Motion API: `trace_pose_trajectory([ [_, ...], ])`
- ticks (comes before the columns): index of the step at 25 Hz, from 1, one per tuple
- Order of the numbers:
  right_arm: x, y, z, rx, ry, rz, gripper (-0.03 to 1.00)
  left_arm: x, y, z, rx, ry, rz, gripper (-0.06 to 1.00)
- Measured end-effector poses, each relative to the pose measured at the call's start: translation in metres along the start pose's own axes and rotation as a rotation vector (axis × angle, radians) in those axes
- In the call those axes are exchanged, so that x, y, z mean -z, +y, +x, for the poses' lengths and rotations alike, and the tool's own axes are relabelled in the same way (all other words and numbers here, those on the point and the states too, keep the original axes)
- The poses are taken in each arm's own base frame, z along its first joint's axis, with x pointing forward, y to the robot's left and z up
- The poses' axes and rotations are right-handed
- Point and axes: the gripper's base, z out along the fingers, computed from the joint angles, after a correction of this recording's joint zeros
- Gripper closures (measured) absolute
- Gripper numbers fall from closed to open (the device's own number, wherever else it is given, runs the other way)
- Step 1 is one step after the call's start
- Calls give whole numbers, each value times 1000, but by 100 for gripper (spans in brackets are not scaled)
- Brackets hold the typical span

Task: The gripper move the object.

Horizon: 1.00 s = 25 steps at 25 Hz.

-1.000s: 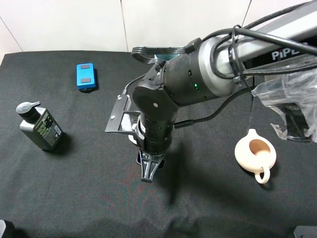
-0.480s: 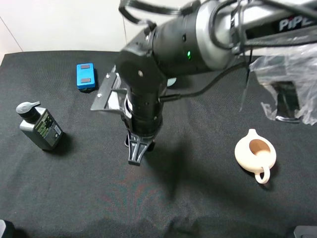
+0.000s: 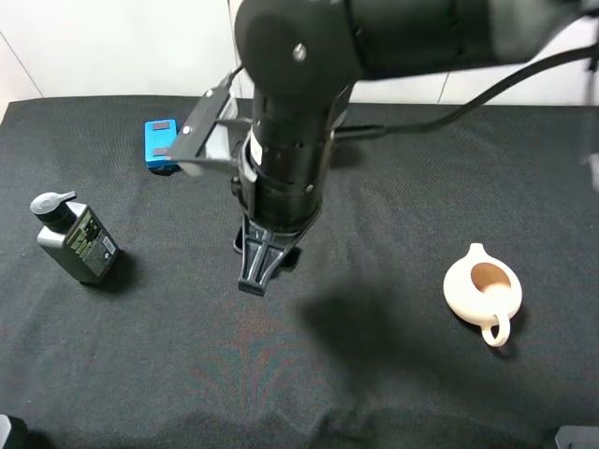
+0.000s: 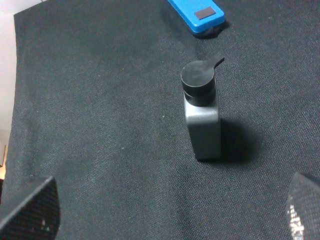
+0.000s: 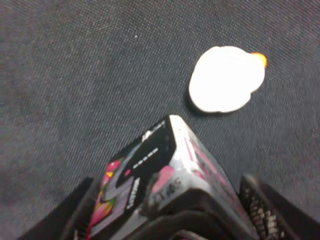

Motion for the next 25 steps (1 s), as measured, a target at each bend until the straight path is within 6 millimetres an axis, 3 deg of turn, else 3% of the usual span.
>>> trace_pose_trajectory([
  [7,27,-13,14,-133,-8,-44,54,0,0,0,0,0,0,-1],
  [12,41,-39,26,-275,-45,-84,54,0,0,0,0,0,0,-1],
  [25,50,-111,67,-566,-72,-79,54,0,0,0,0,0,0,-1],
])
